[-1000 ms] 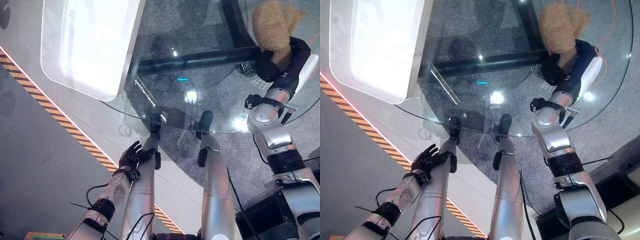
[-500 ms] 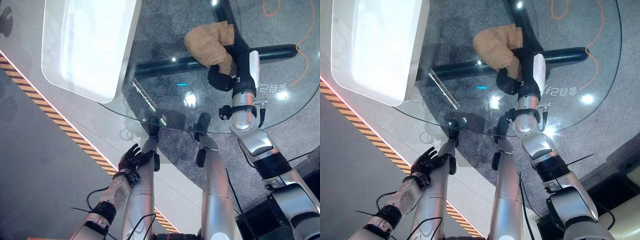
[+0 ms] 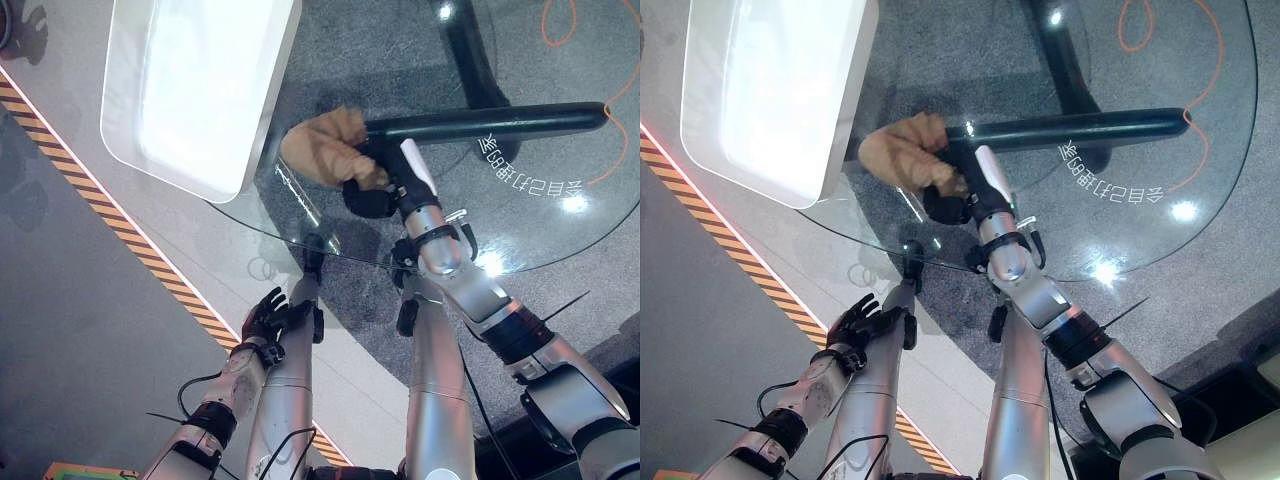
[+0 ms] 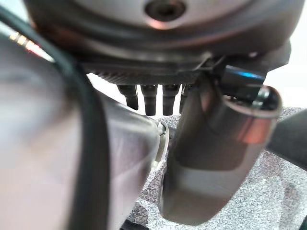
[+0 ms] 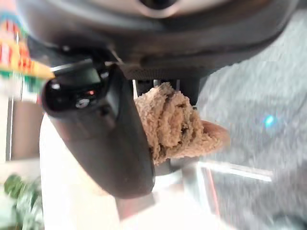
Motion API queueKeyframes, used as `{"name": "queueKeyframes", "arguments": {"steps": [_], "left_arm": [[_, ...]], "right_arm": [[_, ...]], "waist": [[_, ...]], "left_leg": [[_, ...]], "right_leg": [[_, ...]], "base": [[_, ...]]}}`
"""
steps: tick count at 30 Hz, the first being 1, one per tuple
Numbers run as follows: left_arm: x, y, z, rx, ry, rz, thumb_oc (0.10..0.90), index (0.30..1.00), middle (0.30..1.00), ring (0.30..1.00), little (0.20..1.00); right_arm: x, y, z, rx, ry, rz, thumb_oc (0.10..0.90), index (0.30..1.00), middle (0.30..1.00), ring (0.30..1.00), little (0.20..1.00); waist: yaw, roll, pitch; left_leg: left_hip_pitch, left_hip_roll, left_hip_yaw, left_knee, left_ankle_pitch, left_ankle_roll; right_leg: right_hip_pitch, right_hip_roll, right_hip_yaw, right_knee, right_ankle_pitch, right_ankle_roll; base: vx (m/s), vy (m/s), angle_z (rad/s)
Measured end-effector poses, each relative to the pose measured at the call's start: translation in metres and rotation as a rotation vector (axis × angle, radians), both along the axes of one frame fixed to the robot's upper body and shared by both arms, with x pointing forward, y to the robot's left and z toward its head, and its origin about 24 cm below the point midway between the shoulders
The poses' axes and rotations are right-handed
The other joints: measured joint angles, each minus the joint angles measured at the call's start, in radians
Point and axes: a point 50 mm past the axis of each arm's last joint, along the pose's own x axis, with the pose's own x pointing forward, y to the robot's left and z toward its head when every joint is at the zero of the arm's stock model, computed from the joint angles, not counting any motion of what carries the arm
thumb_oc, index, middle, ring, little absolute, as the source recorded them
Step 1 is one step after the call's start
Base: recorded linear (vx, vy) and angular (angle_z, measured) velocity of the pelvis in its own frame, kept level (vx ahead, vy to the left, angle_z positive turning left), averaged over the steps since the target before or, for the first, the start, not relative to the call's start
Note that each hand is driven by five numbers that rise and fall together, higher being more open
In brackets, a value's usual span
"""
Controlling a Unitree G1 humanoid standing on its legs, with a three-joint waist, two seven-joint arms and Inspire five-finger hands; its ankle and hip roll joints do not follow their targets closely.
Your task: Wipe the table with a cloth and put it in the basket.
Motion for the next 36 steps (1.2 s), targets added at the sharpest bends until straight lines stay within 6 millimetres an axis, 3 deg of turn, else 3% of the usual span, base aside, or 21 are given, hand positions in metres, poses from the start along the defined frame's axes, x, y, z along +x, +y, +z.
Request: {"name": "queueKeyframes", "arguments": {"steps": [5, 15, 24, 28, 36], "left_arm": [[0.002, -0.004, 0.002, 0.011, -0.005, -0.022, 0.800, 0.900, 0.900, 0.900, 0.900], [0.001, -0.002, 0.001, 0.010, 0.001, -0.016, 0.800, 0.900, 0.900, 0.900, 0.900], [-0.012, 0.006, 0.001, -0.085, -0.034, 0.049, 0.800, 0.900, 0.900, 0.900, 0.900], [-0.021, 0.012, 0.004, -0.200, -0.083, 0.116, 0.800, 0.900, 0.900, 0.900, 0.900], [-0.018, -0.005, 0.031, -0.433, -0.252, 0.020, 0.800, 0.900, 0.900, 0.900, 0.900]], "right_arm": [[-0.003, 0.005, -0.009, -0.033, 0.038, 0.038, 0.100, 0.300, 0.300, 0.300, 0.200], [-0.004, 0.000, -0.016, 0.020, 0.079, 0.018, 0.100, 0.300, 0.300, 0.300, 0.200], [-0.006, -0.019, -0.026, 0.109, 0.110, -0.072, 0.100, 0.300, 0.300, 0.300, 0.200], [-0.015, -0.039, -0.028, 0.181, 0.101, -0.121, 0.100, 0.300, 0.300, 0.300, 0.200], [-0.027, -0.058, -0.047, 0.204, 0.140, -0.169, 0.100, 0.300, 0.300, 0.300, 0.200]], "waist": [[0.018, 0.000, 0.000], [0.012, -0.002, 0.001], [-0.002, -0.021, 0.004], [-0.015, -0.026, 0.006], [-0.015, -0.030, 0.008]], "left_leg": [[0.000, -0.004, -0.006, 0.008, 0.000, 0.000], [0.010, -0.005, -0.014, 0.032, 0.000, 0.000], [0.065, -0.004, -0.017, 0.017, -0.013, 0.014], [0.079, -0.006, -0.018, 0.012, -0.007, 0.009], [0.175, -0.006, -0.018, -0.019, -0.007, 0.010]], "right_leg": [[0.001, -0.005, -0.004, 0.011, -0.001, -0.003], [0.026, -0.007, -0.012, 0.017, -0.001, 0.000], [0.081, -0.007, -0.015, 0.011, -0.010, -0.002], [0.099, -0.005, -0.015, -0.004, -0.004, 0.000], [0.193, -0.005, -0.019, -0.027, -0.014, 0.011]], "base": [[0.01, -0.029, 0.03], [0.00, -0.005, 0.01], [-0.04, -0.041, 0.01], [-0.03, -0.054, 0.01], [-0.01, -0.034, 0.01]]}}
